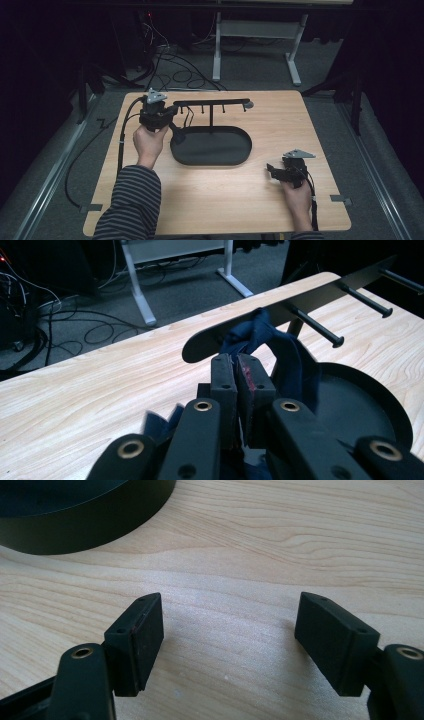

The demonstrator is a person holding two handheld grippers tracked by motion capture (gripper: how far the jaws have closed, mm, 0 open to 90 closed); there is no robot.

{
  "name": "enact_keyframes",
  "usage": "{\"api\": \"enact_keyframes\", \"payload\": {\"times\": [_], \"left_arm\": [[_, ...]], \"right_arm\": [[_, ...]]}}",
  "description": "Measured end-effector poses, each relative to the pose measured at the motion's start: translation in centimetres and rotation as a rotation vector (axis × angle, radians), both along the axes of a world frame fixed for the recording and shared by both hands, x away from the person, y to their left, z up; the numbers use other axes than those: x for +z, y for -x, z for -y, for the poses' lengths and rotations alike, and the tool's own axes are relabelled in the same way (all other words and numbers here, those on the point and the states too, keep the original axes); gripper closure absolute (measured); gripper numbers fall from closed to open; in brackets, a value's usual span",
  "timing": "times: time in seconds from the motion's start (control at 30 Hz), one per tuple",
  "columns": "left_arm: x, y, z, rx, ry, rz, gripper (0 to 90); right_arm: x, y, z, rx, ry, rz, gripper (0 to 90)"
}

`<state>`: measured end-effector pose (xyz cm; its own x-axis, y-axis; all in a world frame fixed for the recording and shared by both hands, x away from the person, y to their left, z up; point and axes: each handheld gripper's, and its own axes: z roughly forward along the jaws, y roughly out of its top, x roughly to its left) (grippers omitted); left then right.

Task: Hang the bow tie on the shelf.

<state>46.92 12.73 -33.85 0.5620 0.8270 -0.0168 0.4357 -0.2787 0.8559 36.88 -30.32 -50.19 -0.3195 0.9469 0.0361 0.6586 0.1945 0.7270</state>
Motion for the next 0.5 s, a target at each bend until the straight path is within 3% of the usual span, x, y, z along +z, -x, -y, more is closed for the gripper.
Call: {"api": "enact_keyframes", "payload": {"times": [0.5], "left_arm": [[0.23, 0.14, -0.39, -0.003, 0.001, -0.006, 84.1]], "right_arm": [[0.00, 0.01, -0.03, -0.001, 0.001, -0.001, 28.8]]}}
